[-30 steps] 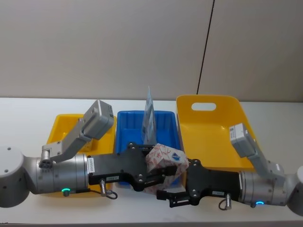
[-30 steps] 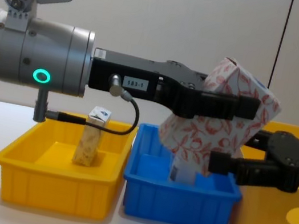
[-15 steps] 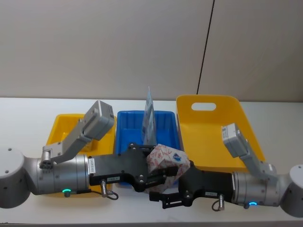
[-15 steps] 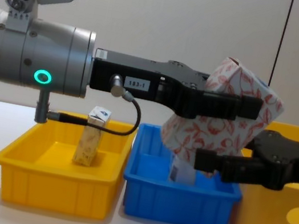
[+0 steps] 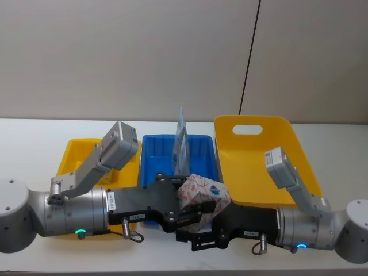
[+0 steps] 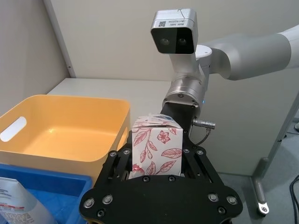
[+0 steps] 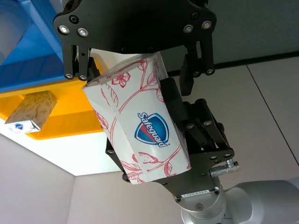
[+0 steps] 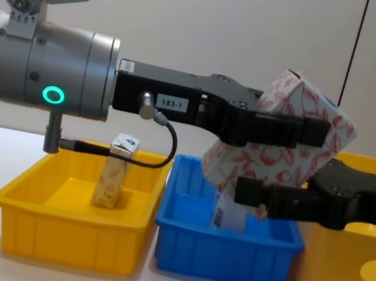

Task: Bimanual collaborative sorting of washing and personal care products

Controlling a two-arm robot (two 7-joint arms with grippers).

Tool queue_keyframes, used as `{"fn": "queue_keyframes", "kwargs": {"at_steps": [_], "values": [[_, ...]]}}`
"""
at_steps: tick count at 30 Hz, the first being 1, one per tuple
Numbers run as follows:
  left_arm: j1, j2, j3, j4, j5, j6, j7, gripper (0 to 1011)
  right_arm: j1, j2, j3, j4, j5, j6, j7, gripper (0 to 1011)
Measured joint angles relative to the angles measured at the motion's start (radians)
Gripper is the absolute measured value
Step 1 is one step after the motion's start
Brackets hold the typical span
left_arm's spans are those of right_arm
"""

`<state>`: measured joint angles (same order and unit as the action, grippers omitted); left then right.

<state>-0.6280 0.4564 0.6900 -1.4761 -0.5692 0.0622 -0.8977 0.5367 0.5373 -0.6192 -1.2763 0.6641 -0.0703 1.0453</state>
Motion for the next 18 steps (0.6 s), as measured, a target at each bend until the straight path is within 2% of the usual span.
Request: {"fn": "queue_keyframes", "kwargs": {"at_steps": [11,18], "values": [[0.0,0.0,0.001,0.0,-0.001,0.0,0.0,398,0.003,-0.001,-0.002,0.006,0.023,0.011,-0.001,1000],[0.0,-0.001,0.002,0.0,-0.001,0.0,0.0,396,0.005,0.001,-0.002,0.011,0.036,0.014,-0.004,866]]}}
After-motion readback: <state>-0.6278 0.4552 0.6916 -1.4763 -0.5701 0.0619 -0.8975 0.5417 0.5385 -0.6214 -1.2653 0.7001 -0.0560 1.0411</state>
